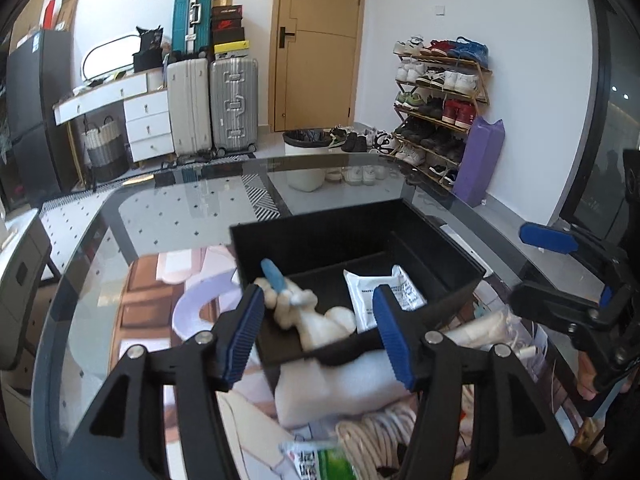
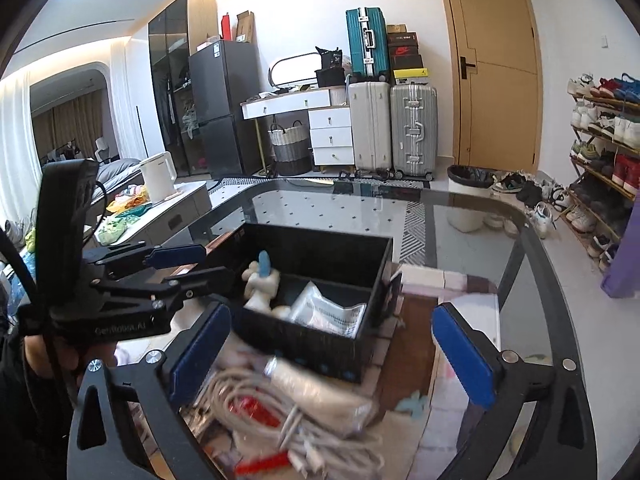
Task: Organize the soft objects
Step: 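Open the left tool over the box while the right tool releases the packet inside, then withdraw both tools from the box and move the right tool toward the cables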
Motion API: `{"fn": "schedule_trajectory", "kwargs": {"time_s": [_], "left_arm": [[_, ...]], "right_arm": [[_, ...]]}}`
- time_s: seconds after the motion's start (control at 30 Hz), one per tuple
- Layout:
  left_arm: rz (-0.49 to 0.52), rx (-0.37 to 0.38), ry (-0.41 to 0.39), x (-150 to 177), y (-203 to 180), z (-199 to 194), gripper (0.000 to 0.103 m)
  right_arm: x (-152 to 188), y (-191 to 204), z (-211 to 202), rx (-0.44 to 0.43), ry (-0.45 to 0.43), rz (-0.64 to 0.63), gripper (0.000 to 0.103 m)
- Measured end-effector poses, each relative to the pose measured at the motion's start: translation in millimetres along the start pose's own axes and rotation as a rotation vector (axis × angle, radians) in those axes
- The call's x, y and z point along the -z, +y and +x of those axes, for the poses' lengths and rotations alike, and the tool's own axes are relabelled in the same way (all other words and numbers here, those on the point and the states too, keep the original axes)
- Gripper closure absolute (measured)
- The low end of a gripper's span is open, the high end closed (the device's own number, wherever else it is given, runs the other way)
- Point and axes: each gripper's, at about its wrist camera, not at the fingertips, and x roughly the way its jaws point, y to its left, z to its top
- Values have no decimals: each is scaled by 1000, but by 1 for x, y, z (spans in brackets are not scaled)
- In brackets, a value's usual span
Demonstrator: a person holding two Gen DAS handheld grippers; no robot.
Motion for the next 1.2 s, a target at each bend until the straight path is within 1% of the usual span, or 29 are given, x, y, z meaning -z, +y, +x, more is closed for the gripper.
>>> {"fn": "schedule_trajectory", "kwargs": {"time_s": [0.03,0.07,0.1,0.17,0.33,0.57,0.73,0.9,1.1,1.2], "left_arm": [[-5,-3,-5,3,0,-2,34],[-12,-15,-13,5,1,-6,11],[-21,-39,-39,7,1,-11,1],[-21,-59,-77,11,2,-20,0],[-6,-80,-71,25,-1,-31,0],[5,-75,-72,37,-4,-47,0],[16,-77,-62,40,-9,-49,0],[-8,-67,-60,41,-7,-51,0],[-21,-65,-64,42,-7,-50,0],[-20,-58,-54,45,-9,-48,0]], "right_arm": [[2,-1,-3,1,1,3,1],[5,-1,-6,1,1,4,1],[8,0,-10,2,-1,5,1],[14,1,-17,-1,-2,9,1],[27,10,-30,-2,-4,22,1],[41,18,-40,-9,12,41,1],[48,14,-42,-16,20,83,1],[51,8,-41,-16,32,124,1],[57,6,-40,3,45,125,1],[59,6,-39,-2,56,130,1]]}}
